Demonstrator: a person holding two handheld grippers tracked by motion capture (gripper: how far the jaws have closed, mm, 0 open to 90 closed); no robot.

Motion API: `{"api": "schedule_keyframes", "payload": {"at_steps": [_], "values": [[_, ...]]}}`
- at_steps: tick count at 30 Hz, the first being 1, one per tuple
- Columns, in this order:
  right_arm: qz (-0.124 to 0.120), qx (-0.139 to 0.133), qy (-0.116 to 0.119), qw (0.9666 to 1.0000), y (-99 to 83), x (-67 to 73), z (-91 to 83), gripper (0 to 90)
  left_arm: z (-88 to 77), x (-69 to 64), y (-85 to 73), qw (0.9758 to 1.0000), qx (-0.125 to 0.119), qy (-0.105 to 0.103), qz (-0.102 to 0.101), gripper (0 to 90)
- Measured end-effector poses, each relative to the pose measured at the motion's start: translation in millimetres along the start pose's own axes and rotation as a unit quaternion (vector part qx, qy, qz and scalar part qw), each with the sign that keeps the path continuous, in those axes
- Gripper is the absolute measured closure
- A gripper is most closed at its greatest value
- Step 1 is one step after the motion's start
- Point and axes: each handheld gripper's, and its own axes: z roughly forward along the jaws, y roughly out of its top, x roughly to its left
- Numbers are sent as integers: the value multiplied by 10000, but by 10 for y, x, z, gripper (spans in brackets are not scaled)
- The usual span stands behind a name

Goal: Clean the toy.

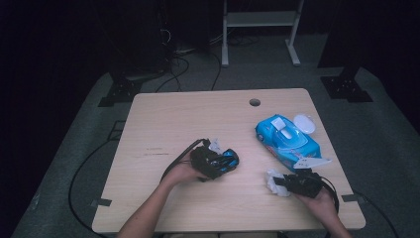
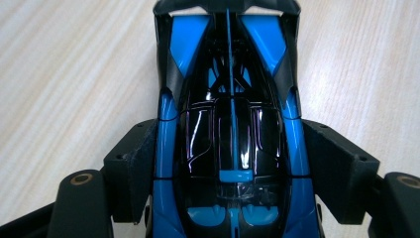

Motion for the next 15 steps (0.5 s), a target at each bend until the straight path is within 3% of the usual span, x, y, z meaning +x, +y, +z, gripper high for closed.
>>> {"api": "schedule_keyframes", "payload": {"at_steps": [7, 15], "values": [[-32, 31, -18, 10000, -5, -15, 22, 655, 10, 5, -36, 10000, -43, -17, -42, 261], [29, -299, 91, 9995, 16, -26, -76, 490, -98, 19, -63, 9995, -285, -10, -112, 188]]}}
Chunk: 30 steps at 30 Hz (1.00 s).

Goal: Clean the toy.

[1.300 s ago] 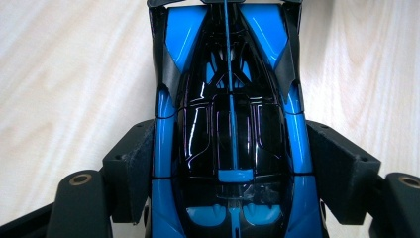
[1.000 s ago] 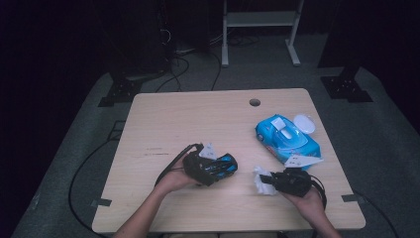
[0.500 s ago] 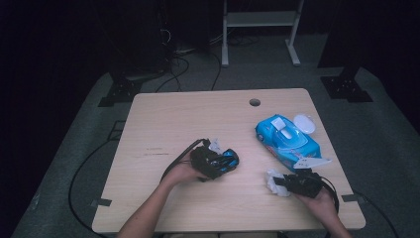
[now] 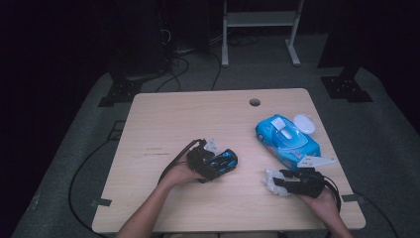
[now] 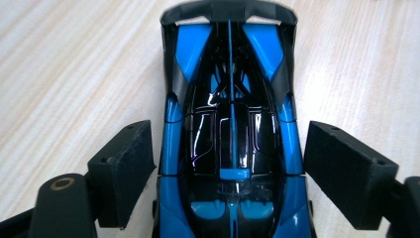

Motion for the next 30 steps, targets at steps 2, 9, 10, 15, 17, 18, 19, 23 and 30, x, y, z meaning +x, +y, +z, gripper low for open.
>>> {"api": "schedule_keyframes", "payload": {"at_steps": [2, 9, 10, 15, 17, 18, 19, 23, 30], "values": [[8, -75, 19, 10000, 6, 3, -30, 482, -50, 4, -6, 10000, -57, 41, -3, 179], [-2, -288, -20, 9996, 26, 2, -105, 469, -254, 31, -103, 9994, -287, 147, -123, 169], [-2, -295, -22, 9996, 27, 2, -109, 468, -286, 38, -124, 9994, -299, 159, -118, 166], [-12, -356, -19, 9994, 35, 0, -125, 457, -398, 31, -213, 9988, -421, 177, -152, 156], [5, -380, -5, 9993, 36, 0, -131, 454, -436, 26, -251, 9986, -465, 208, -155, 156], [3, -383, -5, 9993, 36, 1, -134, 452, -450, 24, -271, 9984, -494, 215, -170, 156], [-5, -383, -10, 9993, 36, -1, -138, 448, -467, 22, -291, 9983, -506, 229, -179, 156], [12, -428, -37, 9991, 40, -7, -155, 434, -521, 16, -365, 9977, -585, 254, -243, 156], [14, -477, -48, 9988, 45, -10, -170, 428, -616, 7, -447, 9965, -724, 296, -302, 156]]}}
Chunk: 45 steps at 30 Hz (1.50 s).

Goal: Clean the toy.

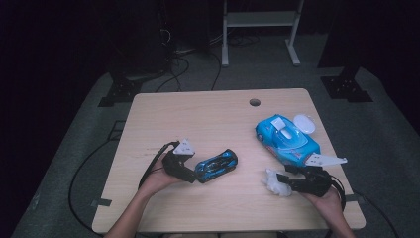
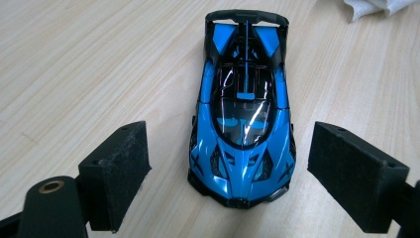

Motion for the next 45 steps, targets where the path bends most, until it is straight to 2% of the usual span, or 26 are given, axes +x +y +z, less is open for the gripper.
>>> {"api": "schedule_keyframes", "payload": {"at_steps": [4, 18, 24, 30, 45], "values": [[17, 0, -12, 10000, 0, -4, 3, 421, -39, -11, -33, 10000, -25, -3, 33, 156], [21, 0, 1, 10000, -4, 3, 9, 414, -114, -30, -156, 9997, -185, -19, -154, 142], [23, 6, -5, 10000, -8, 6, 8, 413, -164, -24, -228, 9997, -177, -13, -186, 142], [2, 20, -3, 10000, -9, 9, 15, 413, -189, -49, -302, 9990, -293, -54, -329, 141], [3, 25, -13, 10000, -17, 13, 16, 413, -258, -95, -418, 9985, -367, -79, -407, 126]]}}
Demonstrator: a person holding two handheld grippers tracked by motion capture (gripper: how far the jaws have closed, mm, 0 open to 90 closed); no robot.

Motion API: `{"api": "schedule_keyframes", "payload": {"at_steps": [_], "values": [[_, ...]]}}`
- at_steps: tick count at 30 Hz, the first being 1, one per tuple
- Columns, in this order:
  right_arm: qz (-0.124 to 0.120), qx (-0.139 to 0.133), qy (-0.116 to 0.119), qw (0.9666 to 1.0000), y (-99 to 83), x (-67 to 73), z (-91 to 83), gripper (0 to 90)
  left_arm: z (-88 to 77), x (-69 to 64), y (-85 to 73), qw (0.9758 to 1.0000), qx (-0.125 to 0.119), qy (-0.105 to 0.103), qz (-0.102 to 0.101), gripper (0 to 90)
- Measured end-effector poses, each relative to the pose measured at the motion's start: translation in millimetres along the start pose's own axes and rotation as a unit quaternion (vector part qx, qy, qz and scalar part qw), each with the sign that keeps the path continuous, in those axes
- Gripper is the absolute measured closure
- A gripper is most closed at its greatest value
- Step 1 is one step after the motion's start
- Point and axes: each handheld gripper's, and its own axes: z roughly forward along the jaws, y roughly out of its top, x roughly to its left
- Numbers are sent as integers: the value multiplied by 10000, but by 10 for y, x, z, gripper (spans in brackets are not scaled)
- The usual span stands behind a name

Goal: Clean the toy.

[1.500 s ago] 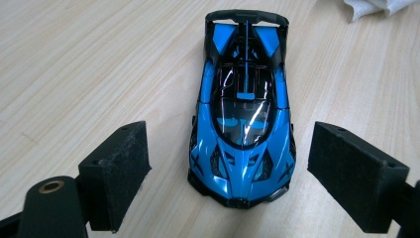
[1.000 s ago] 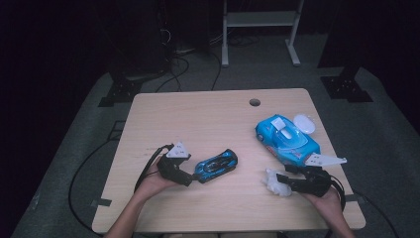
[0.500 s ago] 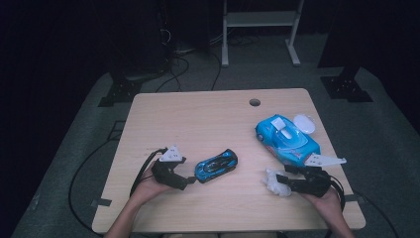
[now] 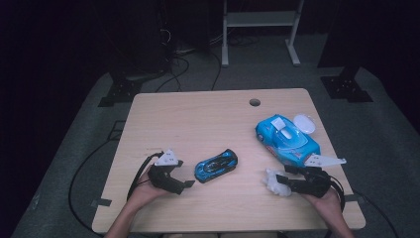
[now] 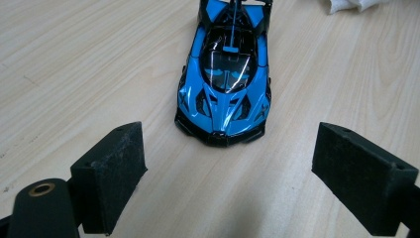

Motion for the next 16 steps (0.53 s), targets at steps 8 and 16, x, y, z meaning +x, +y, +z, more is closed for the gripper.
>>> {"api": "schedule_keyframes", "payload": {"at_steps": [8, 16], "values": [[-7, -3, -3, 10000, -5, 12, -4, 413, -45, -22, -75, 10000, 1, -24, -53, 123], [-24, -2, -8, 10000, -5, 22, 9, 413, -113, -15, -152, 9998, -111, -16, -132, 117]]}}
